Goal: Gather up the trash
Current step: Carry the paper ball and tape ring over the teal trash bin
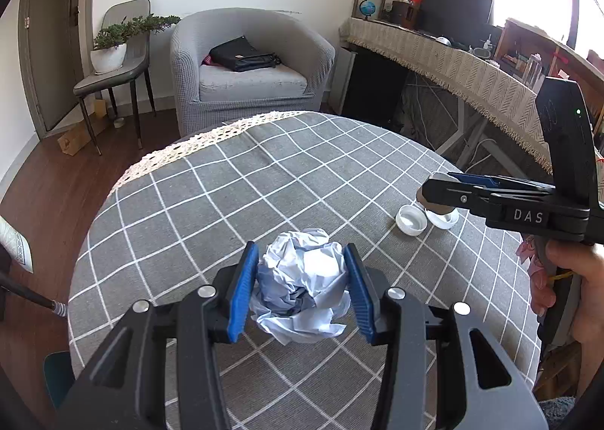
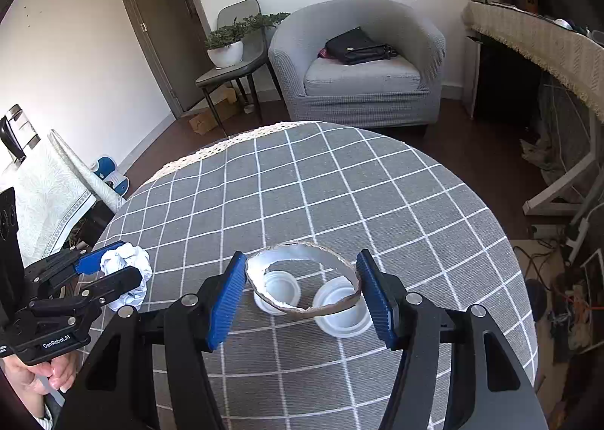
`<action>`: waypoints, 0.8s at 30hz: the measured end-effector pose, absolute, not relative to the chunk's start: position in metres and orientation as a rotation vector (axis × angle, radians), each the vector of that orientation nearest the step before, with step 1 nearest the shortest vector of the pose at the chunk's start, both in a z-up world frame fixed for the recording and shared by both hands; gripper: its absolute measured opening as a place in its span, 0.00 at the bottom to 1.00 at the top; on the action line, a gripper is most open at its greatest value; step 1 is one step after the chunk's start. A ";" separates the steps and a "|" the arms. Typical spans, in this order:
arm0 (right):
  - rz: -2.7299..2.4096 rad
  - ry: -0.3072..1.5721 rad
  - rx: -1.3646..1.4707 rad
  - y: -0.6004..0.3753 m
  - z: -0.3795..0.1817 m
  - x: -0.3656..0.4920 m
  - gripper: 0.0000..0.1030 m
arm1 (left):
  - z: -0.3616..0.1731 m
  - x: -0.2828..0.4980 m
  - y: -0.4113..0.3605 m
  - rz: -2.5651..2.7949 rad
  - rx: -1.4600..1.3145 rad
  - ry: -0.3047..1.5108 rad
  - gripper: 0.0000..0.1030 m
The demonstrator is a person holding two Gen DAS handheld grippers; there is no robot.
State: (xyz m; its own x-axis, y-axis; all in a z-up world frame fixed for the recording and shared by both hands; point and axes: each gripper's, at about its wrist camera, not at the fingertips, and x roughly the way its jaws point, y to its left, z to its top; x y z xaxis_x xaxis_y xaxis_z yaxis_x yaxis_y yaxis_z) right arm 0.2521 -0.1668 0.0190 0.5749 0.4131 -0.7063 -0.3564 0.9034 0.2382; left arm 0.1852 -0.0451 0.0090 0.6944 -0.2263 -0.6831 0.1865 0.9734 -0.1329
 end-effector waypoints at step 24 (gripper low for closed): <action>0.646 0.813 0.024 -0.031 0.034 0.174 0.59 | 0.015 0.088 0.076 -0.091 -0.092 0.755 0.47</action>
State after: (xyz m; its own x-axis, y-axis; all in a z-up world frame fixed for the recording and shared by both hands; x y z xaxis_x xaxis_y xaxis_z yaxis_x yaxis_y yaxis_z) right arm 0.1735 -0.0314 0.0337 0.5071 0.5449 -0.6678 -0.5273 0.8090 0.2596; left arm 0.0884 0.0762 0.0147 0.7250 -0.1156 -0.6790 0.0495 0.9920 -0.1161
